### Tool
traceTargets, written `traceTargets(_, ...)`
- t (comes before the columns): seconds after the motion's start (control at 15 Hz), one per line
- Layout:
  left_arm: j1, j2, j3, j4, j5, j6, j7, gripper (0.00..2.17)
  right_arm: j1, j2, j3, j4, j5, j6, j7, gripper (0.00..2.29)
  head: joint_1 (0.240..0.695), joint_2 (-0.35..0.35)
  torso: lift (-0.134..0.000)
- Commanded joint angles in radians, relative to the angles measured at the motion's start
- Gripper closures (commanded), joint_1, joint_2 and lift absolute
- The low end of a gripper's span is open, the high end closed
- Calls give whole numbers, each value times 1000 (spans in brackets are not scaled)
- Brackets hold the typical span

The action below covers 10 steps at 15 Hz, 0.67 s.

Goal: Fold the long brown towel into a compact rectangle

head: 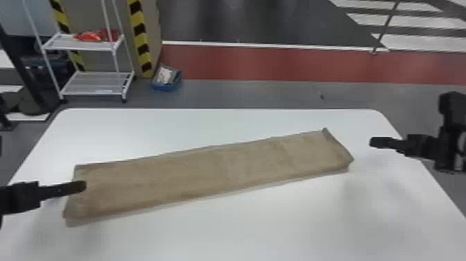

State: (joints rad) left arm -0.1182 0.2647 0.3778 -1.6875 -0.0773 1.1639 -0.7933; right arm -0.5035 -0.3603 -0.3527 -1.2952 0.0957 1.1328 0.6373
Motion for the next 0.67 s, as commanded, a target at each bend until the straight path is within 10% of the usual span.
traceTargets(0.0,-8,-4,-10,20,-9,4,2,265,-3,-16,-12,-3,-14,2,1,103,695,-79,-124)
traceTargets(0.27,-9,-7,-13,20,-19,53,-4,417,-7,-26,-12,-3,-16,2,-1,103,695,-100,-124)
traceTargets(0.47,-8,-9,1,17,-1,106,-41,1558,-20,-37,-8,4,-16,2,-1,103,695,-110,-124)
traceTargets(0.6,-8,-13,6,16,5,152,-61,1706,-24,-45,-9,13,-22,-1,-1,103,695,-120,-124)
